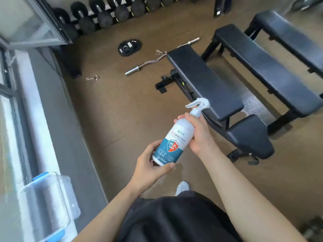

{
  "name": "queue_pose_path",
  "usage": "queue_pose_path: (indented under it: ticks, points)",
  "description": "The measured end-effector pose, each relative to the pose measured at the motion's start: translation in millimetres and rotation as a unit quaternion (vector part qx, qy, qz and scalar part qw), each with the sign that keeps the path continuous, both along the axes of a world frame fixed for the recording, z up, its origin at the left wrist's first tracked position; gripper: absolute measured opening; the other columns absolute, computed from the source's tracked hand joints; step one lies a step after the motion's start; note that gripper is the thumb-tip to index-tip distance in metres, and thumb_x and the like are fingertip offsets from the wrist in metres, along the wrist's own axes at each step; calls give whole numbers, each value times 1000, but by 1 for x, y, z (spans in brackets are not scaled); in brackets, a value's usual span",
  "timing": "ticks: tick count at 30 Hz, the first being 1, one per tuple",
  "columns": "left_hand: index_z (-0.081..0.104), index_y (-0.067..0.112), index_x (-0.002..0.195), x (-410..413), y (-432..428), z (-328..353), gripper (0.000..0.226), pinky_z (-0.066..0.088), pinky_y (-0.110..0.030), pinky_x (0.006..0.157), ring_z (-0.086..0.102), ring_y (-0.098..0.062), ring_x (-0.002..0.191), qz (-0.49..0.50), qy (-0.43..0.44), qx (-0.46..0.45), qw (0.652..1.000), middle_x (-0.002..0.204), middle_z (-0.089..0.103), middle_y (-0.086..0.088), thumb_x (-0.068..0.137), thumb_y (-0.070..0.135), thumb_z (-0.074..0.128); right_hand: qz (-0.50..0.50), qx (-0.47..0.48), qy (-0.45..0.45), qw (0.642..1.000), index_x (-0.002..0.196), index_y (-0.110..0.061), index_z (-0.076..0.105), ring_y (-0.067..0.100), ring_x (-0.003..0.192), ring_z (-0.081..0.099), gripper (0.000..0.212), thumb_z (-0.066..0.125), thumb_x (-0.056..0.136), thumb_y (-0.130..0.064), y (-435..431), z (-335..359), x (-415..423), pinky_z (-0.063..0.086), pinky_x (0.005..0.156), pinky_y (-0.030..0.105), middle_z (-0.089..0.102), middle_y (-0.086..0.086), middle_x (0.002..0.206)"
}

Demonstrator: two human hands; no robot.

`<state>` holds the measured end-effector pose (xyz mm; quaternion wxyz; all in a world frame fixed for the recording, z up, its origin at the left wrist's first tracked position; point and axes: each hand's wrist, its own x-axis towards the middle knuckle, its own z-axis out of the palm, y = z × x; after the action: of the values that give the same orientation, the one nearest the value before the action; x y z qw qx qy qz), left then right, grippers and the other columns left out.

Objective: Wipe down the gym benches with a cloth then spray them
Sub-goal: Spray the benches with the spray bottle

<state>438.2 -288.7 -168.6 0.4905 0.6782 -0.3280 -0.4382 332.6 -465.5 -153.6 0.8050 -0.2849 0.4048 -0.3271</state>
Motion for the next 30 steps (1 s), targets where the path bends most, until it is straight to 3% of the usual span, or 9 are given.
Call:
queue_pose_path:
  ticks: [2,6,12,16,21,23,27,30]
  points:
    - [58,24,133,-25,-22,0,72,59,-30,90,68,-16,113,-4,20,5,1000,122,70,12,70,26,93,-2,0,-5,1000,113,-11,46,32,94,72,25,63,96,-8,-23,-2,-31,61,72,39,66,6,89]
    - [59,24,128,-64,-63,2,66,59,-27,83,69,-16,109,-42,22,23,999,116,70,12,72,11,92,-9,-29,16,999,139,-6,49,31,115,70,40,60,100,-10,-57,-5,-78,60,85,41,61,10,131]
    - [61,24,122,-82,-120,-10,68,57,-24,80,70,-16,103,-85,6,36,996,115,71,4,64,22,96,-56,-69,100,991,132,-9,52,35,106,72,45,69,91,-3,-104,-17,-114,59,86,46,76,9,112]
    - [61,14,119,-78,-167,-24,64,54,-17,76,69,-4,95,-132,9,42,990,114,70,-3,66,3,94,-84,-69,131,985,120,-19,59,25,96,76,35,69,91,-1,-141,-20,-115,63,80,39,73,1,106]
    - [63,12,119,-58,-239,-46,64,54,-18,80,70,-8,97,-156,22,33,987,109,73,2,64,0,94,-144,-51,154,976,121,-16,56,18,80,73,37,69,91,2,-203,-21,-97,62,72,30,69,5,104]
    - [64,12,119,-46,-269,-51,64,53,-16,80,69,-6,98,-167,30,31,985,111,73,0,64,-2,93,-156,-38,170,972,112,-15,56,16,76,71,30,69,92,3,-231,-21,-86,61,68,28,67,4,96]
    - [64,20,122,-16,-329,-58,63,58,-29,85,69,-17,106,-208,41,31,977,114,72,2,67,13,95,-196,-20,207,958,101,-16,59,17,77,72,22,71,91,-1,-283,-32,-65,62,70,30,68,3,92]
    - [63,22,124,-4,-363,-56,64,58,-31,88,68,-13,108,-227,44,57,971,114,71,9,69,24,95,-191,-19,233,953,109,-18,62,21,87,76,25,77,89,-12,-315,-41,-58,63,76,36,72,4,102]
